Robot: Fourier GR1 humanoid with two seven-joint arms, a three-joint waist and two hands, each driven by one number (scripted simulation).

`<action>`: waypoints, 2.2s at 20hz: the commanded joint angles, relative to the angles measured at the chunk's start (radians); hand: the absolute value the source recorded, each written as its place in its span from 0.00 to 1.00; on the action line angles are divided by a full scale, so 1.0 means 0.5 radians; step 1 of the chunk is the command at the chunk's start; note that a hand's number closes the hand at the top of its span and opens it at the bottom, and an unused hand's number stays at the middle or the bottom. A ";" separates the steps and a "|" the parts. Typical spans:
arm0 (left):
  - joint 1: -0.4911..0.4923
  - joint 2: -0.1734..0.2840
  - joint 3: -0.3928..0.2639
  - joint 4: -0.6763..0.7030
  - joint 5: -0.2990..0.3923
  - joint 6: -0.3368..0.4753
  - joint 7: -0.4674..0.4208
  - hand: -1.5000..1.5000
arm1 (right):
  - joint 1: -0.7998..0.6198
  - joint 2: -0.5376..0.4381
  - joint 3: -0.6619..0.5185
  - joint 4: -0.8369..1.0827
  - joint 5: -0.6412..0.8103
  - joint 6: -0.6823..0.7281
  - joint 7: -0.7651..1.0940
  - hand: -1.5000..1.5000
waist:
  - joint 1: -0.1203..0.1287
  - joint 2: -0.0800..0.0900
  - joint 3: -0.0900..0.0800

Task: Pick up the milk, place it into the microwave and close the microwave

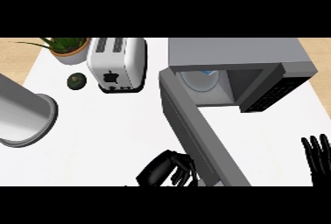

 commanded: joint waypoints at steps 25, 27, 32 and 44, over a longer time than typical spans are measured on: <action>-1.101 -0.029 -0.304 0.449 1.190 1.147 -0.254 0.00 | -0.066 -0.221 0.008 -0.634 -0.418 0.183 0.437 0.00 | -0.464 0.111 -0.014; -1.204 -0.029 -0.277 0.477 1.252 1.146 -0.244 0.00 | -0.128 -0.250 0.023 -0.643 -0.432 0.185 0.479 0.00 | -0.464 0.124 -0.013; -1.309 -0.029 -0.258 0.559 1.367 1.212 -0.313 0.00 | -0.194 -0.300 0.003 -0.636 -0.524 0.216 0.516 0.00 | -0.517 0.143 -0.008; -1.538 -0.029 -0.238 0.771 1.582 1.258 -0.423 0.00 | -0.325 -0.413 0.005 -0.643 -0.718 0.292 0.619 0.00 | -0.624 0.173 -0.003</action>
